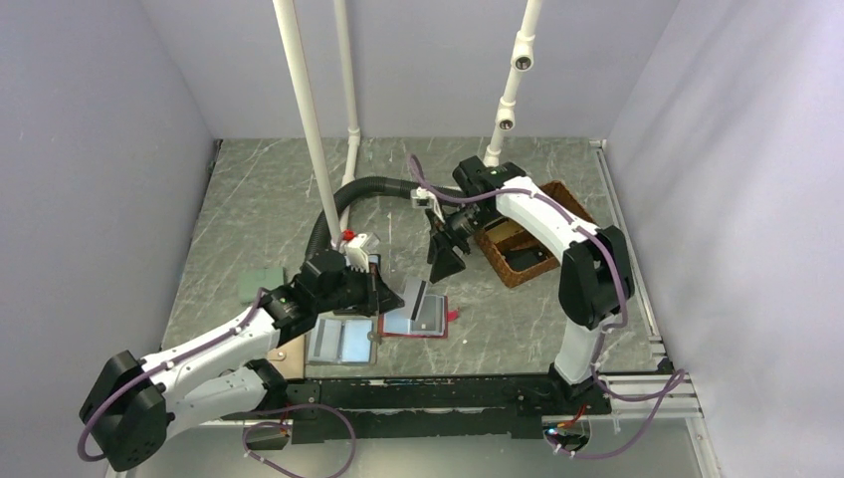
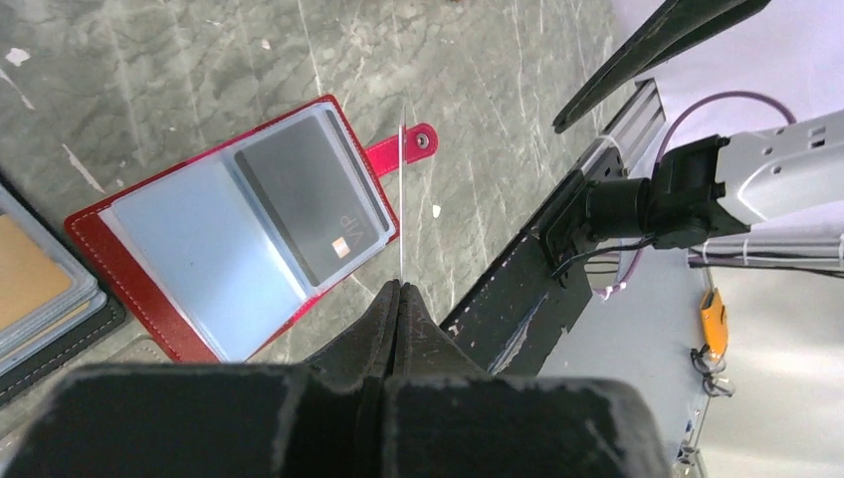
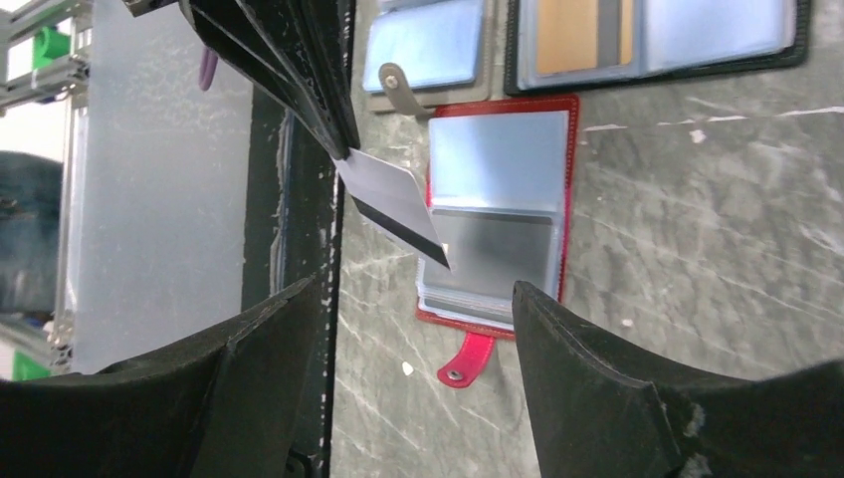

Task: Take the credit cards out of the card holder
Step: Place the credit card in the storage box.

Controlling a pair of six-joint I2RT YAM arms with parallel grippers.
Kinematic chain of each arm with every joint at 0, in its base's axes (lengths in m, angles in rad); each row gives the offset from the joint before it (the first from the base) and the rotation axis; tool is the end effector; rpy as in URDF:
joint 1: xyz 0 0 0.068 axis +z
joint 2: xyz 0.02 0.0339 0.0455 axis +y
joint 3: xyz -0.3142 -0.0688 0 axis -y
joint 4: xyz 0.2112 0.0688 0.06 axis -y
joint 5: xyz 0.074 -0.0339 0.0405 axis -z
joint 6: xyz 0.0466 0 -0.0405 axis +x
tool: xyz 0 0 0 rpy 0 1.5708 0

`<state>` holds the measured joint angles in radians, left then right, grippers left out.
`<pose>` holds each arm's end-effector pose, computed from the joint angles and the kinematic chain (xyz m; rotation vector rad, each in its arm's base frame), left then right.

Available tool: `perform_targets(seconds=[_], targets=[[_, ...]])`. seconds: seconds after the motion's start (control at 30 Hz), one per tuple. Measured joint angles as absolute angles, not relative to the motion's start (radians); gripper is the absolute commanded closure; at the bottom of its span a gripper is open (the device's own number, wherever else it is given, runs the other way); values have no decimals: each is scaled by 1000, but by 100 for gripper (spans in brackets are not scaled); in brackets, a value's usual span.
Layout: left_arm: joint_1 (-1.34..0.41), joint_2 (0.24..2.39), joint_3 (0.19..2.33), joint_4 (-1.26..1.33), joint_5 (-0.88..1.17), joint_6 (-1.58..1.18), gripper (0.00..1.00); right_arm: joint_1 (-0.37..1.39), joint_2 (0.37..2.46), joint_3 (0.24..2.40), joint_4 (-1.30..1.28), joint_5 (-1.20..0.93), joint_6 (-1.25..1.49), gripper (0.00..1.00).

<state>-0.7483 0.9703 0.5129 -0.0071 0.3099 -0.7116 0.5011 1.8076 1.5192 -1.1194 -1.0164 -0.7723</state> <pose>0.1107 -0.1222 0.2803 0.2562 2.2281 -1.1790 0.2697 0.1929 0.3192 -1.5912 1.9591 1.3636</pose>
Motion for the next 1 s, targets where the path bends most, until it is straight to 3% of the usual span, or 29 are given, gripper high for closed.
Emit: perform_targets(seconds=[0.17, 0.33, 0.4, 0.47, 0.57, 0.63, 0.83, 0.93, 1.0], targets=[[-776, 999, 522, 9, 310, -691, 100, 533, 1864, 1540, -1196, -1033, -836, 27], [-783, 1000, 522, 35, 310, -688, 100, 569, 1883, 1539, -1234, -1037, -866, 35], [-783, 1000, 522, 49, 312, -687, 100, 582, 1883, 1537, -1237, -1047, -873, 44], [-783, 1002, 522, 56, 315, -683, 100, 593, 1883, 1532, -1241, -1058, -879, 60], [-783, 1010, 524, 64, 318, -675, 100, 604, 1885, 1531, -1254, -1065, -897, 100], [-785, 1011, 524, 63, 318, -673, 97, 604, 1887, 1531, -1260, -1067, -907, 100], [-788, 984, 530, 37, 261, -679, 27, 589, 1864, 1512, -1272, -1053, -921, 100], [-786, 946, 543, 13, 216, -678, 2, 535, 1785, 1475, -1302, -1022, -952, 100], [-785, 923, 550, 10, 193, -677, 1, 468, 1723, 1463, -1328, -1010, -971, 100]])
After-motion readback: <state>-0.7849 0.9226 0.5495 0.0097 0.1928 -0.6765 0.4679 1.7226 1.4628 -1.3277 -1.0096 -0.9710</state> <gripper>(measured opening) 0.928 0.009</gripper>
